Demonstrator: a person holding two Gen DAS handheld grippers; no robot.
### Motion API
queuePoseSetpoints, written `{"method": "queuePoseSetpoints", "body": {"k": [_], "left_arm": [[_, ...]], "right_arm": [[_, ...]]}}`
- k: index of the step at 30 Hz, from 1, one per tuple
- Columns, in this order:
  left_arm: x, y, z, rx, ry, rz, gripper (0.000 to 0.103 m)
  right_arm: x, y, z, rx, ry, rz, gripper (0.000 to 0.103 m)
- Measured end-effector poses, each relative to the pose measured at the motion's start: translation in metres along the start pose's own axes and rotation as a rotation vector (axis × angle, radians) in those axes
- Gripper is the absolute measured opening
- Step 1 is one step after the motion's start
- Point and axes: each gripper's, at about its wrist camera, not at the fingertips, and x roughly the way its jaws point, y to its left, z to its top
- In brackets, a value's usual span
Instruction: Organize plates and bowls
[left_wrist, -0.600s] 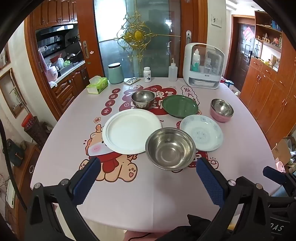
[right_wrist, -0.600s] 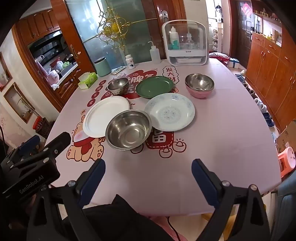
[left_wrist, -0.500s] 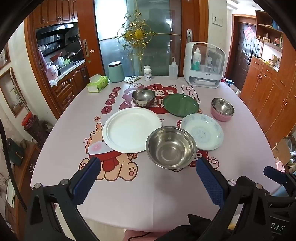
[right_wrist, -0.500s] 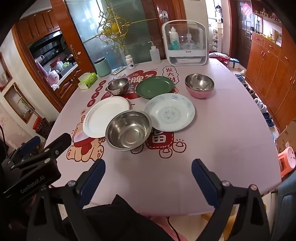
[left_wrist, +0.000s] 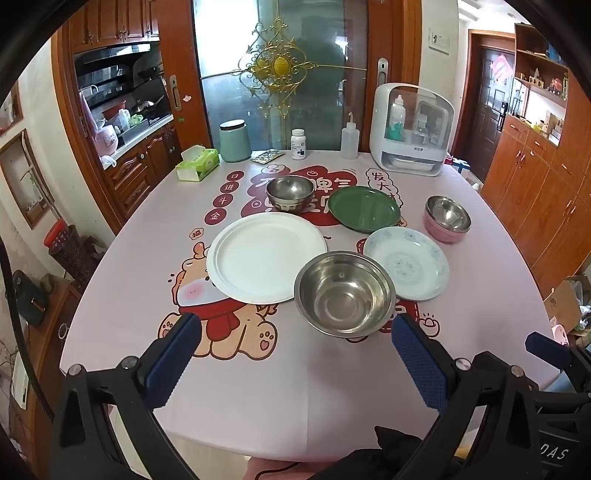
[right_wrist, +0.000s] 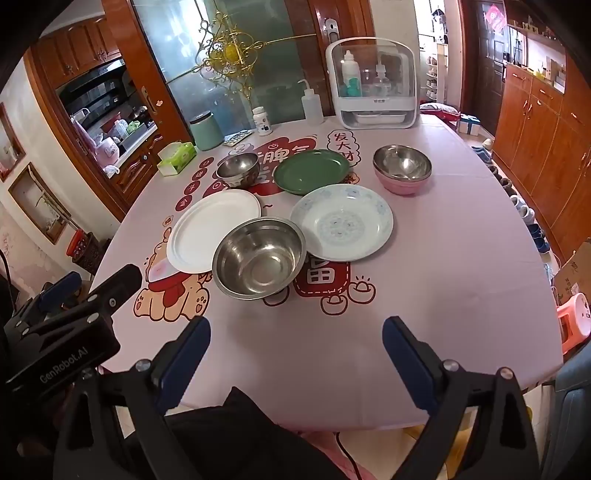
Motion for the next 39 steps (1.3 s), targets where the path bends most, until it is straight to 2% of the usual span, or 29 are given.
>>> {"method": "queuePoseSetpoints", "body": {"k": [25, 39], "left_arm": [[0.004, 0.003, 0.000, 0.001, 0.005, -0.008, 0.102], [0.010, 0.002, -0.002, 0.019, 0.038, 0.008, 0.102]], "right_arm": [[0.005, -0.002, 0.001, 0.002, 0.007, 0.008, 0.095], [0.005, 0.000, 0.005, 0.019, 0.006, 0.023, 0.095]]}}
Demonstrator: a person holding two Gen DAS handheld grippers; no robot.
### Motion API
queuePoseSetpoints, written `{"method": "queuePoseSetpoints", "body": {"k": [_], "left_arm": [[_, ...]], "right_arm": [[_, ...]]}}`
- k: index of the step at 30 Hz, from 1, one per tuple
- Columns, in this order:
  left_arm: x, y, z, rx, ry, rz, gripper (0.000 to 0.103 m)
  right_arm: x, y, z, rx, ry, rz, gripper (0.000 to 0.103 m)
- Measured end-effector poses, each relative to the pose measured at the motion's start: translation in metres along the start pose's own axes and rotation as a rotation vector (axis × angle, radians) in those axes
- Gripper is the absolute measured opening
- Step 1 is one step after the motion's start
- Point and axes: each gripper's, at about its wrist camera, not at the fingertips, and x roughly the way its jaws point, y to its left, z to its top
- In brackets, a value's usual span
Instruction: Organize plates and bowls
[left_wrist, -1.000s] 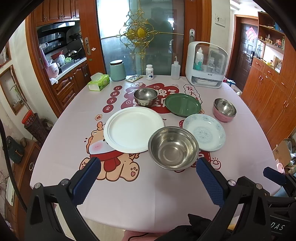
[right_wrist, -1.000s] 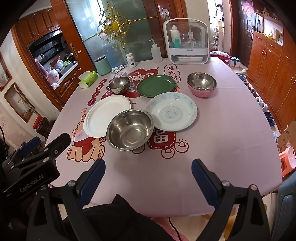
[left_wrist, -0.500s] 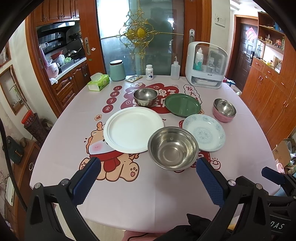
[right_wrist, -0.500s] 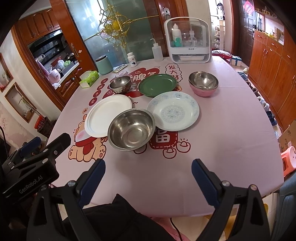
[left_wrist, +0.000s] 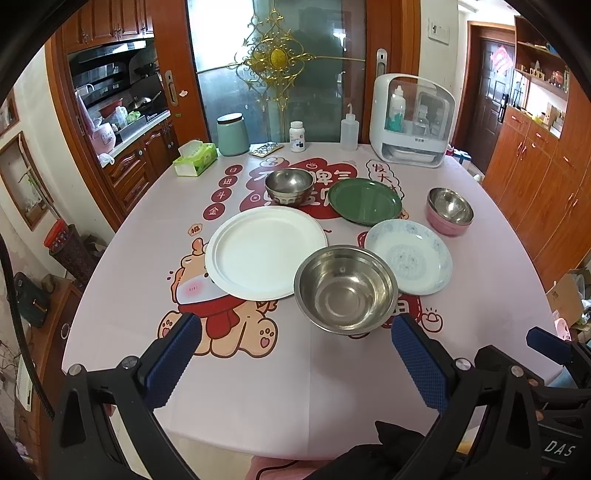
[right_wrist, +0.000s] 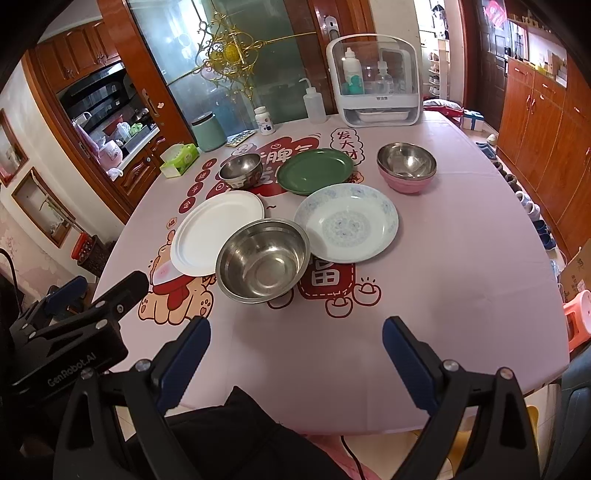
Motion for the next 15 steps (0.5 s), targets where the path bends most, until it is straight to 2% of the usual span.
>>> {"method": "queuePoseSetpoints", "body": {"k": [15], "left_arm": [[0.0074, 0.0043, 0.0009, 0.012, 0.067, 0.035, 0.102]], "right_arm": [[0.0087, 0.0015, -0.0001, 0.035, 0.024, 0.056, 0.095]]}}
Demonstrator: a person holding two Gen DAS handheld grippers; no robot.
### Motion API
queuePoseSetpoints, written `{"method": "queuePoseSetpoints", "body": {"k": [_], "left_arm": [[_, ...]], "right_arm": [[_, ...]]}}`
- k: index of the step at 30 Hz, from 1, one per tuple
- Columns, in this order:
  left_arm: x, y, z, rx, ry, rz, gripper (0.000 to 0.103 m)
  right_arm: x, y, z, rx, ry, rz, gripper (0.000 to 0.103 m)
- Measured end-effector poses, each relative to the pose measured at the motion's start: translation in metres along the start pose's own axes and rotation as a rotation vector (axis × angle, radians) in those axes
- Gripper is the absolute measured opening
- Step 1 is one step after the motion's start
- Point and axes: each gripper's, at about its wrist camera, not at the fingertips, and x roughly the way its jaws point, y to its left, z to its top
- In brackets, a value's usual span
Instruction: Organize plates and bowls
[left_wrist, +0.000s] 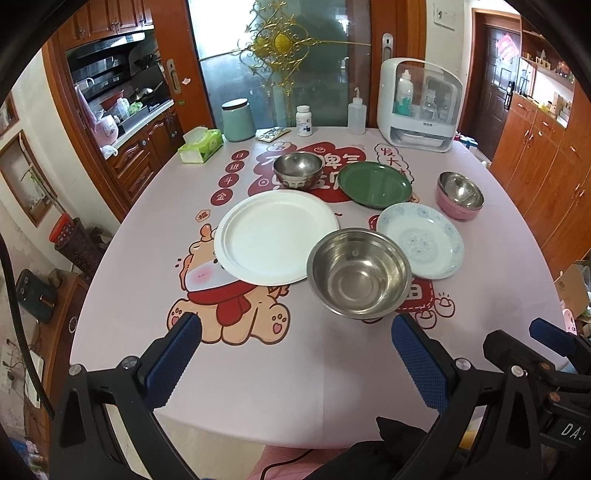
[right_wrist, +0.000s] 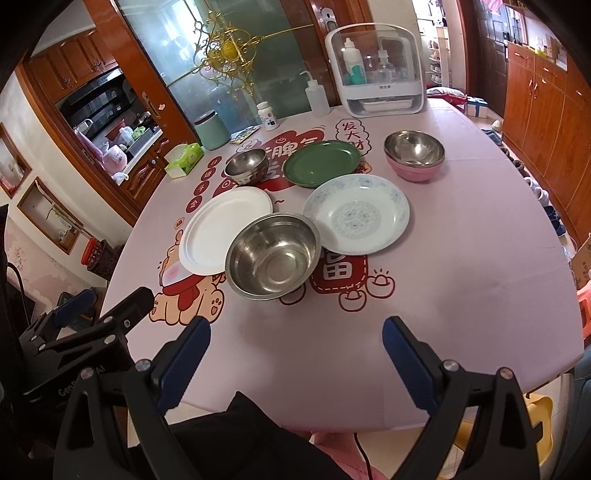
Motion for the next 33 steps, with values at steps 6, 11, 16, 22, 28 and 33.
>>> {"method": "queuePoseSetpoints", "body": {"k": [6, 11, 16, 22, 28, 33], "left_arm": [[0.011, 0.012, 0.004, -0.019, 0.040, 0.017, 0.102], [0.026, 0.028, 0.011, -0.034, 0.061, 0.021, 0.102], [0.043, 0.051, 0.020, -0.098, 0.096, -0.031, 0.102], [0.067, 0.067, 0.035, -0.119, 0.146, -0.033, 0.102], [0.093, 0.088, 0.053, -0.151, 0.173, -0.052, 0.102], [0.120, 0.104, 0.069, -0.179, 0.204, -0.047, 0.102]], "right_arm": [[0.011, 0.007, 0.008, -0.007, 0.012, 0.002, 0.095], [0.023, 0.013, 0.021, 0.002, 0.019, 0.003, 0.095], [0.035, 0.022, 0.038, -0.003, 0.016, -0.007, 0.095], [0.054, 0.032, 0.062, -0.008, 0.021, -0.022, 0.095], [0.079, 0.038, 0.087, -0.006, 0.039, -0.042, 0.095], [0.100, 0.044, 0.108, -0.018, 0.043, -0.048, 0.095]]}}
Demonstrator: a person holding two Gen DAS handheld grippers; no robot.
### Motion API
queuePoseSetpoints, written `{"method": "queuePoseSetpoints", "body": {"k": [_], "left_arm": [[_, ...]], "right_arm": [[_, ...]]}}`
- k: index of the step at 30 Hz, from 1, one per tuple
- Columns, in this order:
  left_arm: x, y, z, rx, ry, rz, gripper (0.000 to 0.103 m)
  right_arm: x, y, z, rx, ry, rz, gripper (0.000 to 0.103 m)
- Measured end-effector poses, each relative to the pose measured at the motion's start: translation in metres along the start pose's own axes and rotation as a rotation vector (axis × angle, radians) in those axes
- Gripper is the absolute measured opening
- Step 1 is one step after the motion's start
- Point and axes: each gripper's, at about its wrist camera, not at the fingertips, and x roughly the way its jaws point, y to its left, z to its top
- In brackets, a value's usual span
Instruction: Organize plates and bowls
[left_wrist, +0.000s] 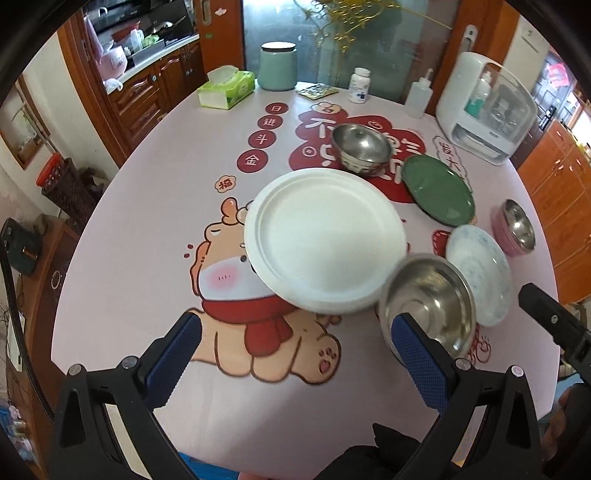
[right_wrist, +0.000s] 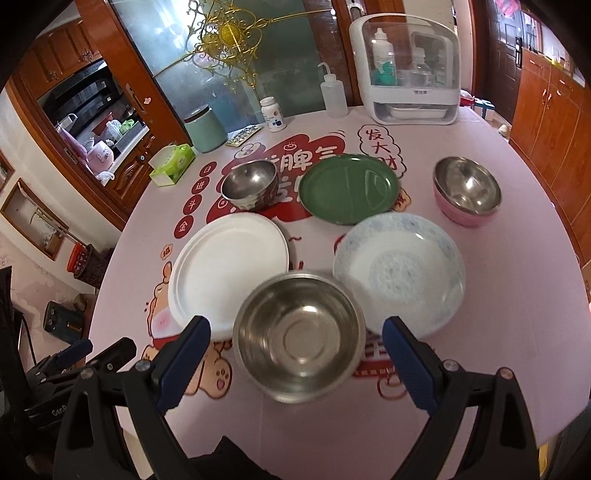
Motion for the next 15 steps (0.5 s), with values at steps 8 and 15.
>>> {"method": "queuePoseSetpoints", "body": {"k": [8, 15], "left_arm": [[0.040, 0.023, 0.034, -0.035, 0.030, 0.022, 0.102], [0.082, 0.041, 0.058, -0.068, 0.067, 0.019, 0.102]], "right_arm": [[0.039, 0.004, 0.032, 0.002, 0.043, -0.015, 0.095], [0.078, 0.004, 0.051, 0.008, 0.081, 0.015, 0.095]]}}
